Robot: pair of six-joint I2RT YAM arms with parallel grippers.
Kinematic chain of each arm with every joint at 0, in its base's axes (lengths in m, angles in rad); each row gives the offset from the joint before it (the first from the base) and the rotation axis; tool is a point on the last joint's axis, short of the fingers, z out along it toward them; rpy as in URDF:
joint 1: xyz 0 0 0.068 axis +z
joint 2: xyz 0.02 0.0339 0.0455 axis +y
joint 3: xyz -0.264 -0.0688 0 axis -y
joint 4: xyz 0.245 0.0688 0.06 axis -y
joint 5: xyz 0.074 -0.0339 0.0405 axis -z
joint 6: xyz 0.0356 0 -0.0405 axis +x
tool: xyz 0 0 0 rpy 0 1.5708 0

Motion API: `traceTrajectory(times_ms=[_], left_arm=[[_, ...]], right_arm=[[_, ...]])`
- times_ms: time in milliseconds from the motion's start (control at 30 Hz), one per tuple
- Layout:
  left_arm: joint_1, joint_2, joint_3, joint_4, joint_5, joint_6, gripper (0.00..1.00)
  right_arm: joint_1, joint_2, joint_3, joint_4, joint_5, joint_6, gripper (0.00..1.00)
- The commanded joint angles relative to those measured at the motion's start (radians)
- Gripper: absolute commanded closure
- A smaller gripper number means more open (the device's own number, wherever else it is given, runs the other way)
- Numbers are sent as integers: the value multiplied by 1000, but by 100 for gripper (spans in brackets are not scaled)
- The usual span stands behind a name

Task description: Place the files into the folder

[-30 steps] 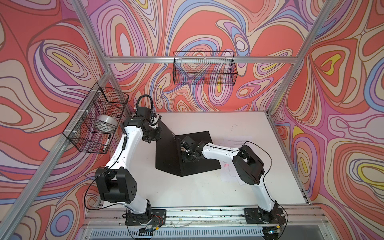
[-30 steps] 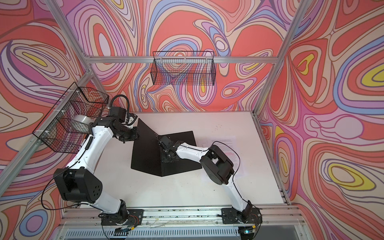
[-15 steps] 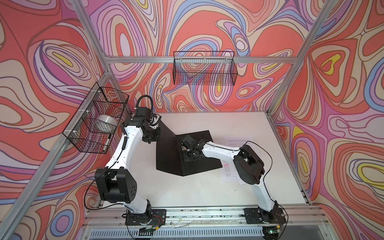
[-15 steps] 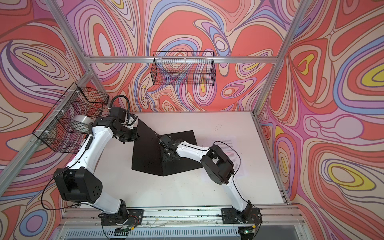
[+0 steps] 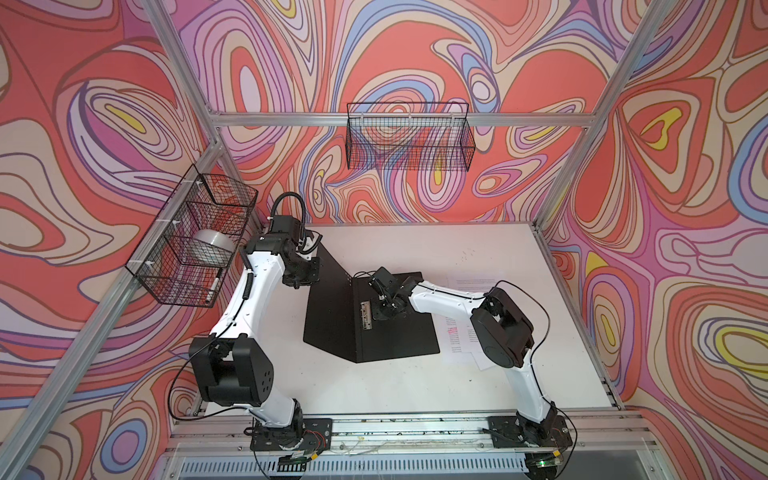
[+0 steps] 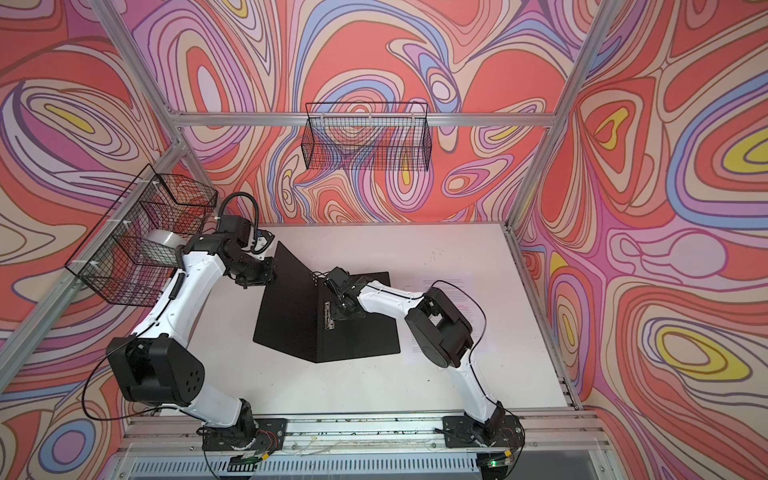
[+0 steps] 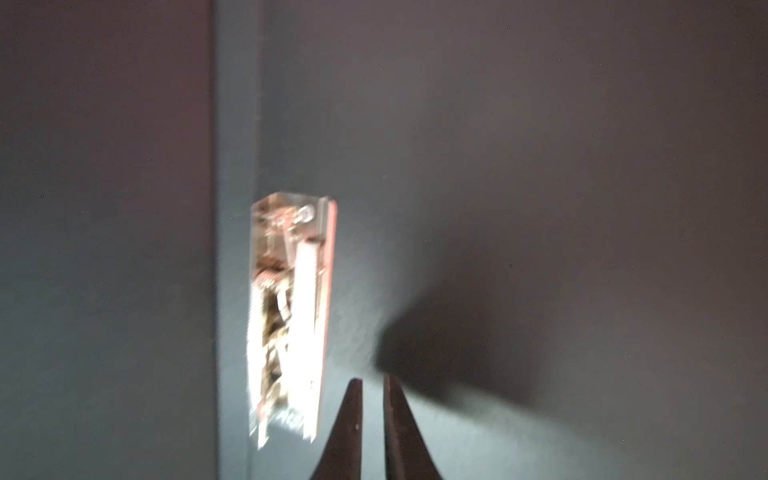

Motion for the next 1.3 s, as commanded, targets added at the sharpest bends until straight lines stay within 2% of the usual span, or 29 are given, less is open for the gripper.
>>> traceTrajectory(times_ms=[0,233,433,600,800,1267], left_arm=[[3,9,30,-39,4,23,100],[3,20,41,-42,5,27,100],[3,29,45,-42,5,28,100],[3,35,46,-40,7,26,100],[3,35,52,-41,13,25,100],[3,40,56,-47,12,27,100]], right_arm=[[5,-56,4,65,-125,18,88],[14,-10,27,40,-173,23,88],[15,16,14,87,-224,44,86],[15,29,17,51,-202,46,86],[17,44,0,77,-239,52,86],[21,69,2,59,-246,57,89]])
